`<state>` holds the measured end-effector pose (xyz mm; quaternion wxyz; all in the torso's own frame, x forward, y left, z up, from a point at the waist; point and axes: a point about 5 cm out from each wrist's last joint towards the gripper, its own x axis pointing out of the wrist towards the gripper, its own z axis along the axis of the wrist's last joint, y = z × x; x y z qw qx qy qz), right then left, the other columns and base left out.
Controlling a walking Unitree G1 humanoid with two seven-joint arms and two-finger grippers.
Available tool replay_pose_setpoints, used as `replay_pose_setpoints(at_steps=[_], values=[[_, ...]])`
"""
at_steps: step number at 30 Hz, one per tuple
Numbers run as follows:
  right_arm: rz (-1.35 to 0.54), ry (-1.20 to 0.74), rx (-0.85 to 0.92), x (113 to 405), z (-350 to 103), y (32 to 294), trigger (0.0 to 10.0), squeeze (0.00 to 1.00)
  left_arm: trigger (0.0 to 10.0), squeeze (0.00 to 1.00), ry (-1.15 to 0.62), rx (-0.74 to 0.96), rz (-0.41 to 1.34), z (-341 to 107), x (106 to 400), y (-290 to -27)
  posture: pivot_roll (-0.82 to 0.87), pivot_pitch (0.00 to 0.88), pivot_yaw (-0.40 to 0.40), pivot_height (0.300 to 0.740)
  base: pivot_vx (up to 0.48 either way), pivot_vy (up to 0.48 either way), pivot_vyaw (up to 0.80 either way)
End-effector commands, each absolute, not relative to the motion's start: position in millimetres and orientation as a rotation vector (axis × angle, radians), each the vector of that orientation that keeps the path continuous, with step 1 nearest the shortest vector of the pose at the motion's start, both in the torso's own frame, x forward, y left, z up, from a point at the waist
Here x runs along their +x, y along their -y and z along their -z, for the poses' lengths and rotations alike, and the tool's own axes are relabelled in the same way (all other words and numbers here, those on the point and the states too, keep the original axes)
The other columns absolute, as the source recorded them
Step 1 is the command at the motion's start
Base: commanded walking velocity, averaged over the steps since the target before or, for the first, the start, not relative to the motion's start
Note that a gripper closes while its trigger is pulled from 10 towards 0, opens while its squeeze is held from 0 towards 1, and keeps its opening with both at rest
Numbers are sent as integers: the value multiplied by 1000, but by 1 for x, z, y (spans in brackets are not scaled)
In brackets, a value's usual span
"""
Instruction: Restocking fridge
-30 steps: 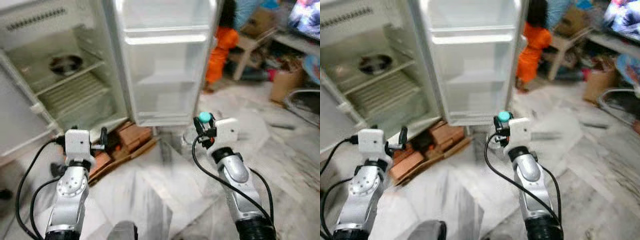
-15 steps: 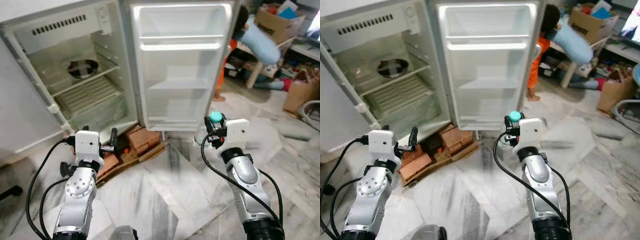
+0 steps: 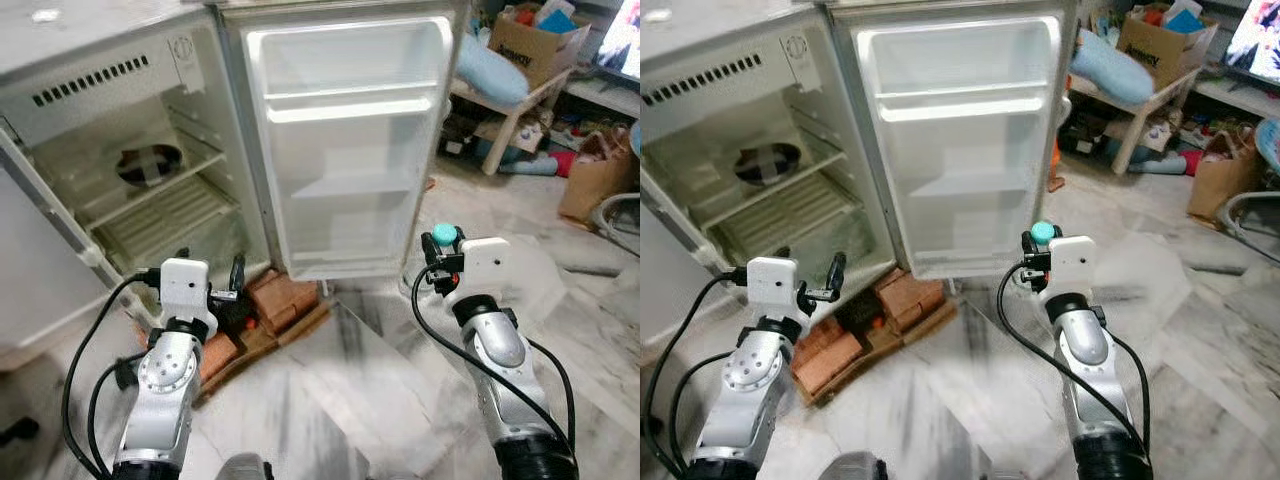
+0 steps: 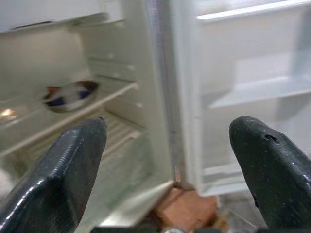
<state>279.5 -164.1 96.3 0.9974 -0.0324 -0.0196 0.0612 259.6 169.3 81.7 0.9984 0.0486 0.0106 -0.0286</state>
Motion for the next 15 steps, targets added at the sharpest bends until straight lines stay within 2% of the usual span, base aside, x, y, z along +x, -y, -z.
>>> replay_pose_setpoints(at_steps=[1, 13, 15], values=[[-140, 101, -66, 284, -109, 156, 10000, 0, 10000, 0, -32, 115, 38, -82, 261, -176, -13, 50, -3, 740, 0, 0, 0], [-119, 101, -73, 285, -109, 160, 10000, 0, 10000, 0, -15, 113, 77, -84, 260, -173, -19, 58, 1, 740, 0, 0, 0], [-121, 103, -71, 285, -109, 160, 10000, 0, 10000, 0, -12, 106, 87, -85, 260, -172, -20, 59, 2, 740, 287, 0, 0]])
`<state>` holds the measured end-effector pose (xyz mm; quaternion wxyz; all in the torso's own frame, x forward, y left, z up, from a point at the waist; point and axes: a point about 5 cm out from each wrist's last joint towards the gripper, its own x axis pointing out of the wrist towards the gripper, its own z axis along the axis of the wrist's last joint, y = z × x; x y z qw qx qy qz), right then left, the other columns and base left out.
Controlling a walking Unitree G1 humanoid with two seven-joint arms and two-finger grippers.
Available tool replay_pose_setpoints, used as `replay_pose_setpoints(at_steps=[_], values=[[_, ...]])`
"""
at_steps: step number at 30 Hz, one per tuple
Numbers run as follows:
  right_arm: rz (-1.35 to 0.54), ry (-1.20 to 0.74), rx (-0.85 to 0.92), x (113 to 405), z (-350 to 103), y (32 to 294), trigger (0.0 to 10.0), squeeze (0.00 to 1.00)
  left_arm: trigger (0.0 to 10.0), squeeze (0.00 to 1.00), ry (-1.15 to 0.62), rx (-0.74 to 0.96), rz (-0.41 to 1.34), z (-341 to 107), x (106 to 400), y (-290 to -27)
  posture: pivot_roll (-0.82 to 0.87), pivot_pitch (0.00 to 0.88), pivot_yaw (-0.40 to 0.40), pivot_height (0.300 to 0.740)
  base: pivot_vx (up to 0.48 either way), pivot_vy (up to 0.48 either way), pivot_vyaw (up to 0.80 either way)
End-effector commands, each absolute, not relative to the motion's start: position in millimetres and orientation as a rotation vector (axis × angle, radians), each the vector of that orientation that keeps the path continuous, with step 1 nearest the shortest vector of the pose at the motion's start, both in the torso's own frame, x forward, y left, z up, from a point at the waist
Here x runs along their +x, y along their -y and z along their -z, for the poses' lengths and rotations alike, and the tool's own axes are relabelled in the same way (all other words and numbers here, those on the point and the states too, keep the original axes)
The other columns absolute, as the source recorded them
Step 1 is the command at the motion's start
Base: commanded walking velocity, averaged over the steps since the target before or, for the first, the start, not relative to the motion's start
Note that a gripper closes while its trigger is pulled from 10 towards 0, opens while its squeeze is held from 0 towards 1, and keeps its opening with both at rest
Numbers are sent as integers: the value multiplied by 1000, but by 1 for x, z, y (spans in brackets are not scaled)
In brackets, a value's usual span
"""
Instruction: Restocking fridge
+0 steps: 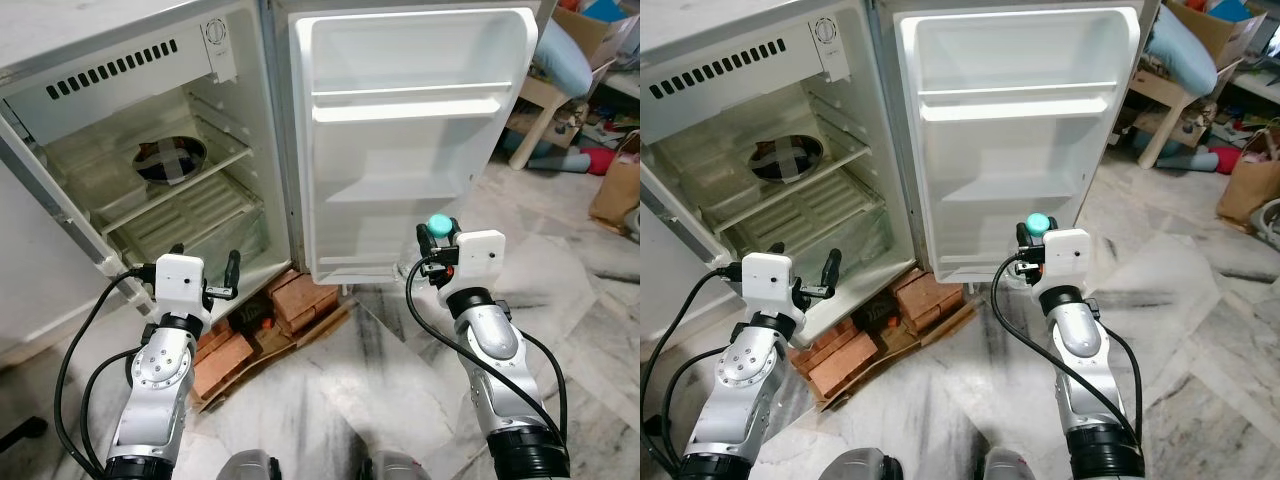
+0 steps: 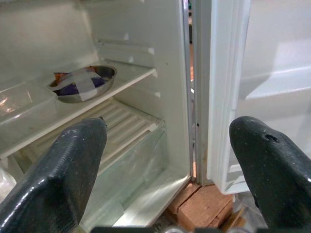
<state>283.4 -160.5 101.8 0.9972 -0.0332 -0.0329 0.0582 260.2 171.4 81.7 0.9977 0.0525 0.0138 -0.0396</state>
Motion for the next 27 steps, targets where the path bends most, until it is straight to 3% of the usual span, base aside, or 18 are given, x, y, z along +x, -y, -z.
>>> replay_pose_setpoints(at_steps=[1, 27], values=[[-123, 104, -71, 285, -109, 160, 10000, 0, 10000, 0, -11, 104, 89, -85, 260, -171, -20, 59, 2, 740, 319, 0, 0], [-51, 77, -137, 289, -106, 172, 10000, 0, 10000, 0, -11, 78, 124, -85, 262, -164, -26, 59, -3, 740, 362, 0, 0]])
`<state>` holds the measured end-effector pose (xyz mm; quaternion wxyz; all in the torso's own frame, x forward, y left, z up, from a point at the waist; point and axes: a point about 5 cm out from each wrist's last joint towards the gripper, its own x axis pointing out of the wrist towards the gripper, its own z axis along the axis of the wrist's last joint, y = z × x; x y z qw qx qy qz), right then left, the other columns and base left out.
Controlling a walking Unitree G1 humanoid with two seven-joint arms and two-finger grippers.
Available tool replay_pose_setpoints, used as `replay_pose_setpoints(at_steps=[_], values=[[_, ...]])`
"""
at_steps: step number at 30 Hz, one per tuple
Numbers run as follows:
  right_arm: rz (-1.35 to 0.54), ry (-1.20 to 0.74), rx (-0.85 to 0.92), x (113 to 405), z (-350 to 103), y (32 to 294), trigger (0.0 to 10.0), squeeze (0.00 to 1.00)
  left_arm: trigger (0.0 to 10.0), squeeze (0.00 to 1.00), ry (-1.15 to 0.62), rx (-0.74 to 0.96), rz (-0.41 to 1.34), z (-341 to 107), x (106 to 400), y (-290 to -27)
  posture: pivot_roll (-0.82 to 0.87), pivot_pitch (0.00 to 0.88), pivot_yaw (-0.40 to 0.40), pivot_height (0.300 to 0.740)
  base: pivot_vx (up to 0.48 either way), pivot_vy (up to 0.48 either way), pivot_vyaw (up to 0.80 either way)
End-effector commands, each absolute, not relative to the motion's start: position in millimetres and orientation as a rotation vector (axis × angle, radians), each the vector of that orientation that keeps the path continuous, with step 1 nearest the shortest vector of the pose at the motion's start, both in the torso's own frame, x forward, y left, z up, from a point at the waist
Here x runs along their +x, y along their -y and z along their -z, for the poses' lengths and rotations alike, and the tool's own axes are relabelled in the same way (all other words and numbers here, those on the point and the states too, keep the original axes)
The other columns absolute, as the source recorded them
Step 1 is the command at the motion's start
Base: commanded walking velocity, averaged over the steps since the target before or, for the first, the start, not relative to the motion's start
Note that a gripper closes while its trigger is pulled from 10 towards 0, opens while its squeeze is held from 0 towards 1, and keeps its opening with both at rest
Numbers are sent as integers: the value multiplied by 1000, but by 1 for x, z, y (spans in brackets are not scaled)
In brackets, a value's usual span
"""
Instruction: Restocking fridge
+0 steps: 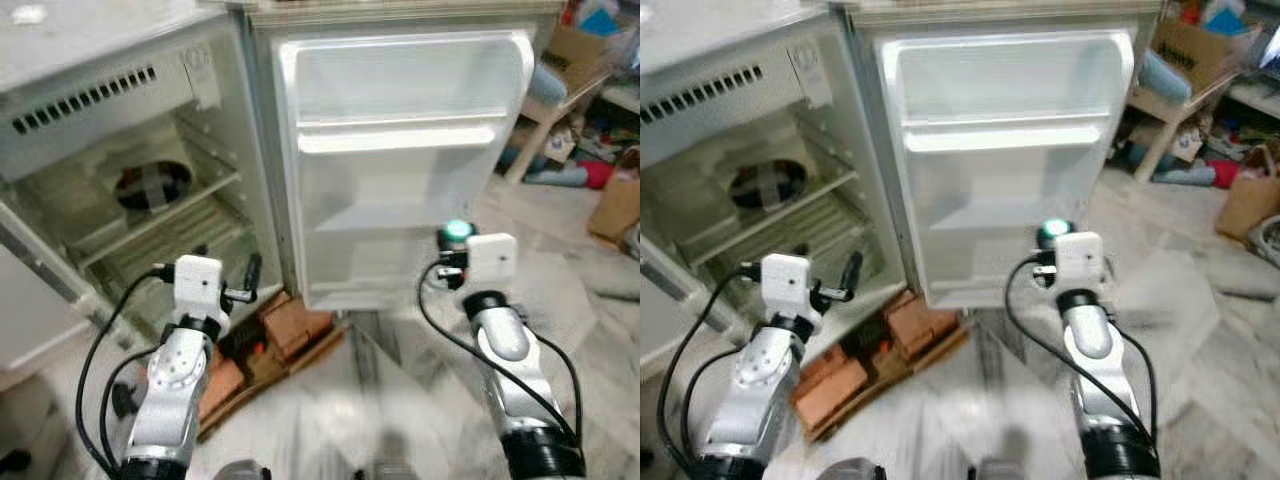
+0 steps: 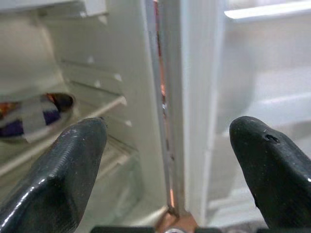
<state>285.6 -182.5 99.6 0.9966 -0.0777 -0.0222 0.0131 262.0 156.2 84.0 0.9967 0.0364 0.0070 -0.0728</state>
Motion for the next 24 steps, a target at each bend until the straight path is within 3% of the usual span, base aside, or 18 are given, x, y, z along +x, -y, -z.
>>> replay_pose_setpoints(at_steps=[1, 10, 17, 24], values=[[-53, 76, -136, 289, -106, 172, 10000, 0, 10000, 0, -11, 77, 124, -85, 262, -164, -26, 59, -3, 740, 394, 0, 0], [-68, 77, -124, 290, -106, 169, 10000, 0, 10000, 0, -19, 70, 121, -84, 262, -163, -25, 58, -3, 740, 340, 0, 0], [-64, 74, -121, 291, -106, 169, 10000, 0, 10000, 0, -30, 68, 118, -83, 261, -165, -23, 59, -4, 740, 0, 0, 0], [-58, 68, -122, 291, -105, 170, 10000, 0, 10000, 0, -36, 70, 119, -83, 260, -165, -20, 62, -3, 740, 0, 0, -644]])
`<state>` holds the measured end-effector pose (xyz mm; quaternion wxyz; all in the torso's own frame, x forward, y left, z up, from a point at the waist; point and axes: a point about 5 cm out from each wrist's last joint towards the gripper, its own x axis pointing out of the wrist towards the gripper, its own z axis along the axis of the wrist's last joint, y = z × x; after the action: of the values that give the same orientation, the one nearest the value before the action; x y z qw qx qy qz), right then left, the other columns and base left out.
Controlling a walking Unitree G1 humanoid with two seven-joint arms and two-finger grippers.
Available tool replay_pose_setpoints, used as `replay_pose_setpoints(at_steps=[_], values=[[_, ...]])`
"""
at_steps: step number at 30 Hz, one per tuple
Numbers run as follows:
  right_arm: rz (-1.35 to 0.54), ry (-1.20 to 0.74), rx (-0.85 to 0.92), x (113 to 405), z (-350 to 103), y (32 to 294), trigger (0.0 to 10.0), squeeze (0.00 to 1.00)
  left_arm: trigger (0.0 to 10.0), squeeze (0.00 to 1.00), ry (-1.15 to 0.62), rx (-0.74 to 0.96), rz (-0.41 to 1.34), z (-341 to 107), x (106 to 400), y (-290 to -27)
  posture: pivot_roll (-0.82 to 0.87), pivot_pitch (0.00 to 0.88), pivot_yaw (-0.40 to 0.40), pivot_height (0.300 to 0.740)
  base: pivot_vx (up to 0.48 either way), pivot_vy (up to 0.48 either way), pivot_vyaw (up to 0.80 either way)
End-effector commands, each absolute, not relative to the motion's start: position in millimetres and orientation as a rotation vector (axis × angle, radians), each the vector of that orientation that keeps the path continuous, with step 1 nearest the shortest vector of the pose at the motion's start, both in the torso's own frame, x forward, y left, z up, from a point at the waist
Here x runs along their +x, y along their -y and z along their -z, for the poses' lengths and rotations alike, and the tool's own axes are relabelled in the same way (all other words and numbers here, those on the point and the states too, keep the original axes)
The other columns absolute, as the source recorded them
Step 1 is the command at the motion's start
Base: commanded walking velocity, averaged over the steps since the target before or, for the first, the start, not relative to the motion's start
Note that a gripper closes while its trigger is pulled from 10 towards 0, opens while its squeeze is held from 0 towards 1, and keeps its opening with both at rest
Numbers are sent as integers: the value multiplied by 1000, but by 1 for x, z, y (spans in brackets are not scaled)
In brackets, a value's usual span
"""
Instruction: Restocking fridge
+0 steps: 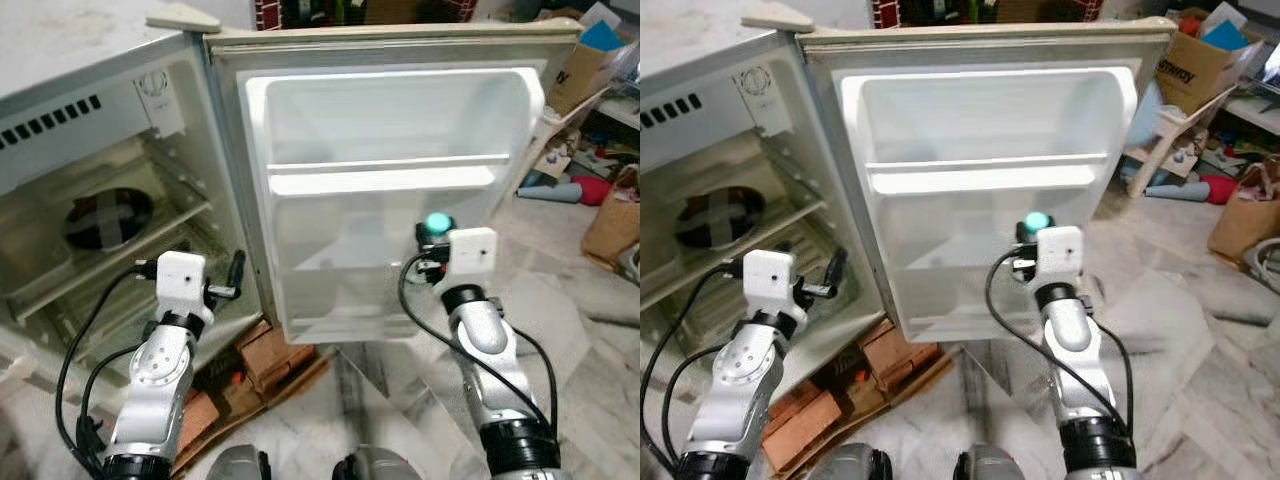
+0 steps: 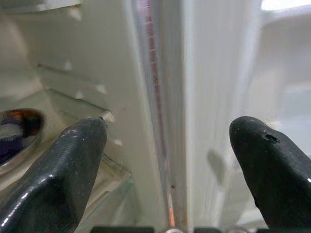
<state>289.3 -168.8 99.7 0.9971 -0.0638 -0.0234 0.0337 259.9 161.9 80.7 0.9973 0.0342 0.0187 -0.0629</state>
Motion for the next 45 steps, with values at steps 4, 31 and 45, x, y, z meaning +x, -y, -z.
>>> replay_pose_setpoints(at_steps=[4, 31, 45], values=[[-57, 65, -123, 291, -104, 170, 10000, 0, 10000, 0, -38, 69, 122, -83, 260, -165, -20, 62, -3, 740, 0, 0, -736], [-39, 48, -108, 290, -100, 171, 10000, 0, 10000, 0, -51, 70, 136, -81, 258, -164, -21, 69, -1, 740, 0, 0, -23], [-42, 43, -110, 290, -99, 172, 10000, 0, 10000, 0, -56, 69, 142, -81, 259, -164, -21, 71, -1, 740, 0, 0, 0]])
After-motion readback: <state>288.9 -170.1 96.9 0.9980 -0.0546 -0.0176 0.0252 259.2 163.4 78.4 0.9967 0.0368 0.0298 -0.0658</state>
